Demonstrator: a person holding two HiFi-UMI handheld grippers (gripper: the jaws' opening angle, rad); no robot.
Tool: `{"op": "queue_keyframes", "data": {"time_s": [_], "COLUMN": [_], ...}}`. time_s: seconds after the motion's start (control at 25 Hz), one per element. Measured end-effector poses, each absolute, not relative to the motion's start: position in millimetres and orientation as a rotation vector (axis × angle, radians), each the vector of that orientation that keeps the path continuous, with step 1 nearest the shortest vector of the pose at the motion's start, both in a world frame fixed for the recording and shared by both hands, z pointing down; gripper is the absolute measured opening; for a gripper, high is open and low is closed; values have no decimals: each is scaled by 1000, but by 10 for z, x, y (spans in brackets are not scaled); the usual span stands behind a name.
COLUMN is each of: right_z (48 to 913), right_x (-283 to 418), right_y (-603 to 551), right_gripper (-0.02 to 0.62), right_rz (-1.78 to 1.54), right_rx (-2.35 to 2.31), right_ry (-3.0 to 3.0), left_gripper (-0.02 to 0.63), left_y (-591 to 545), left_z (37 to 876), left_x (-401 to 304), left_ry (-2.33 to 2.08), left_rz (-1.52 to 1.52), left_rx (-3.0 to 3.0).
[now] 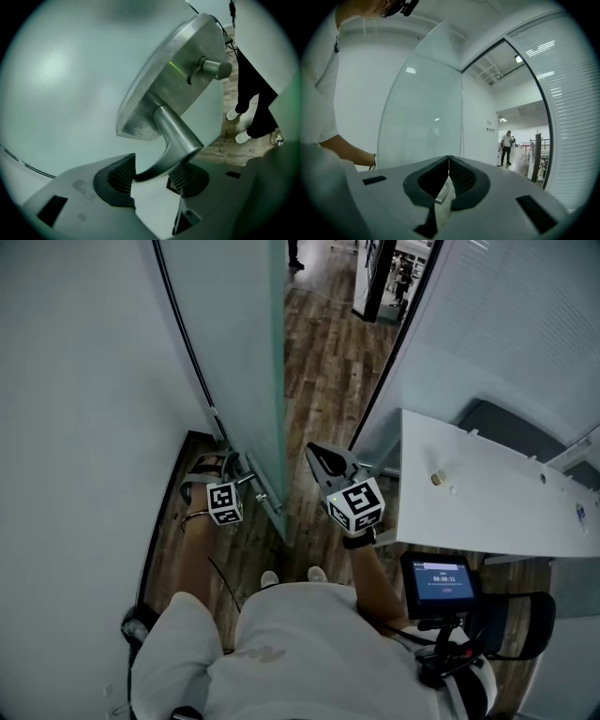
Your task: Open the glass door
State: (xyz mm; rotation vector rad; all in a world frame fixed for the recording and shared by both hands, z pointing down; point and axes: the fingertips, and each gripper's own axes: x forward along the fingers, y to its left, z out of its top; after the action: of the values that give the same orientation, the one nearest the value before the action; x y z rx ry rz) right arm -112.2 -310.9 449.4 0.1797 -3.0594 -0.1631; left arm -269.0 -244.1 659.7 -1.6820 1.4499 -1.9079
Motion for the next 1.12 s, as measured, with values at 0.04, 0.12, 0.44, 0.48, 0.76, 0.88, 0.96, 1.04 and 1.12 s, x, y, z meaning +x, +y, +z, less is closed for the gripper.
{"op": "queue_keyframes", "data": {"time_s": [0.04,0.12,0.44,0.48,0.76,0.88,0.96,1.04,1.12], "right_z": [4472,4448,4543,4565,4689,4780,4899,5020,5139], "right_x": [-1146,-1194,-1421,-1438,-1524,-1608,-1691,-1731,-1741], "right_y": [-3038,-2909,-2488,-2421,-2010,-1862,-1779,-1686,-1597], "right_gripper": [3,3,3,3,3,4,5,5,6], "right_rz": [-172,-192,-284,-294,-353,-389,-425,-482,-535], "right_rx": [154,105,-119,-151,-325,-388,-421,-453,-484], "right_ry": [-3057,-3051,-2989,-2976,-2903,-2866,-2832,-2786,-2735], "left_gripper": [186,186,186,186,186,187,189,190,190], "left_y": [-2359,-2208,-1777,-1711,-1296,-1150,-1059,-965,-862], "left_z": [6556,6510,6484,6478,6402,6432,6468,6360,6283], "left_x": [-2693,-2707,-2867,-2881,-2997,-3093,-3172,-3174,-3164], "left_ry": [1440,1427,1296,1279,1200,1178,1170,1167,1161], "left_rz": [-1923,-1950,-2085,-2106,-2231,-2260,-2272,-2280,-2291], "left_rx": [-1671,-1649,-1570,-1557,-1438,-1408,-1400,-1378,-1349]}}
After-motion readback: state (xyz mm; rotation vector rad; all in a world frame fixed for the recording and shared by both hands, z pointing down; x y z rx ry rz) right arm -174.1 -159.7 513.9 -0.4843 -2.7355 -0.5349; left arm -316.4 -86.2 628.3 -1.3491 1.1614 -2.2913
